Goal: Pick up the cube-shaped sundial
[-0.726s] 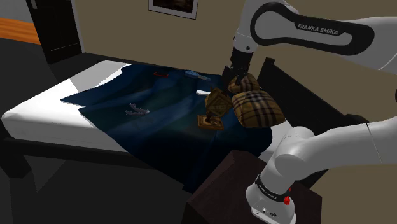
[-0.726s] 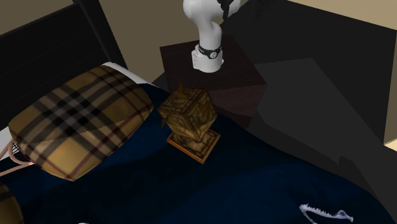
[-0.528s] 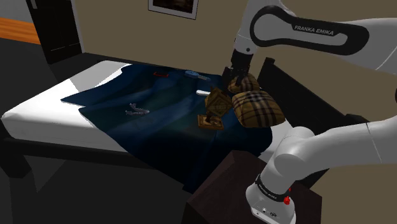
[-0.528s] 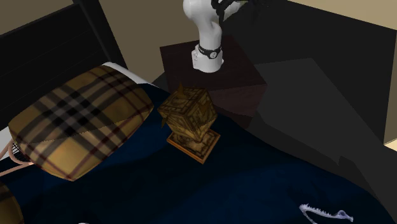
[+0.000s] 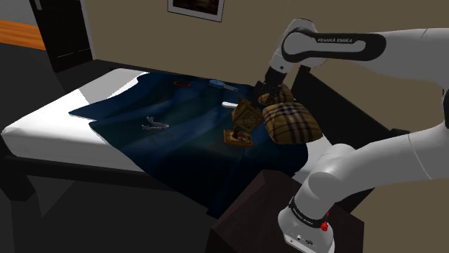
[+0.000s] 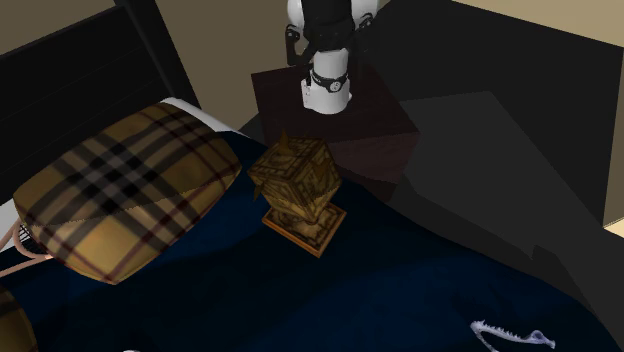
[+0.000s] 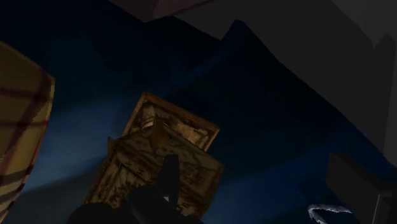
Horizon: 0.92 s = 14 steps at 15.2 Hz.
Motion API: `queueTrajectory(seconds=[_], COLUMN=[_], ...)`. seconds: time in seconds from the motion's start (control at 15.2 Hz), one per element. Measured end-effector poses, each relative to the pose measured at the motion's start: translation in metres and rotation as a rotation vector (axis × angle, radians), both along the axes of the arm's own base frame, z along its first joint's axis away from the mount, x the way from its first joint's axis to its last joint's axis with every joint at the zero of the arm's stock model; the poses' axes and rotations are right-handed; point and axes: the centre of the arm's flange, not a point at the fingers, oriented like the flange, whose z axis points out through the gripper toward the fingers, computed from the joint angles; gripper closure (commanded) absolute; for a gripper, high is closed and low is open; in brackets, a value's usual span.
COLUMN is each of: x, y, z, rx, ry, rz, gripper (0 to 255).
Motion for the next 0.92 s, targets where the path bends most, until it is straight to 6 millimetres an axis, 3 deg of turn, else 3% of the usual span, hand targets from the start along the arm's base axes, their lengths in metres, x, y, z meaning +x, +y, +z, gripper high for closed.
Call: queueTrajectory(seconds=[0.53,0.66,0.92], x=[0.003,0.001,0.001], y=[-0.1,-0.112,-0.116], z=[-0.081,-0.098,-0.12], rx=[0.187,0.214,0.222], ry=[-0.073,-0.084,-0.089], rz=[-0.155,-0.178,-0.187], gripper=[0,0,0])
